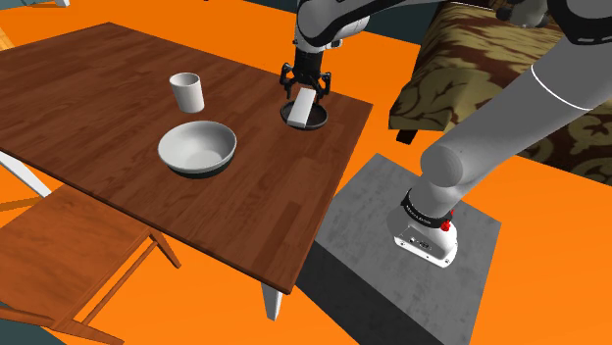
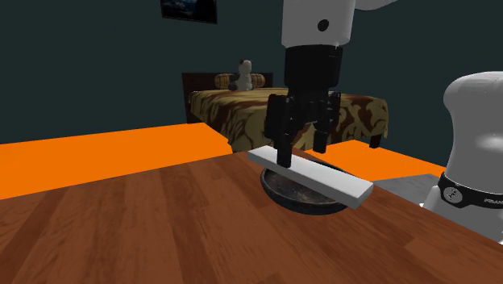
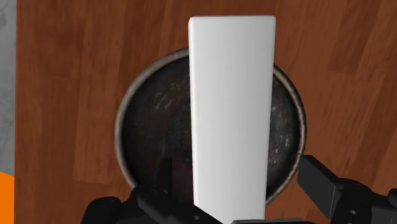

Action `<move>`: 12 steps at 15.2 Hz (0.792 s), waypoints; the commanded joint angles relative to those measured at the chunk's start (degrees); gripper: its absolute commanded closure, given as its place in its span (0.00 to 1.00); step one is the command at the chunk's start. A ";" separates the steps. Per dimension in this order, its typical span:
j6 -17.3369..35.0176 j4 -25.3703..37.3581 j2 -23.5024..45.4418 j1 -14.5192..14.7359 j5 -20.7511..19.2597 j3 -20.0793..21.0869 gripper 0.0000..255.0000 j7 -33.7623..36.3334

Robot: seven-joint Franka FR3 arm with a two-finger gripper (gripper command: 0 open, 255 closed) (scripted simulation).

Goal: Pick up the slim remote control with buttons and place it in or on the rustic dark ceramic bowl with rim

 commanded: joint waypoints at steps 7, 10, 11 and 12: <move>-7.69 4.80 -2.97 -0.04 0.38 -0.85 0.00 -0.49; -7.69 4.80 -2.97 -0.04 0.38 -0.85 0.00 -0.49; -7.69 4.80 -2.97 -0.04 0.38 -0.85 0.00 -0.49; -7.69 4.80 -2.97 -0.04 0.38 -0.85 0.00 -0.49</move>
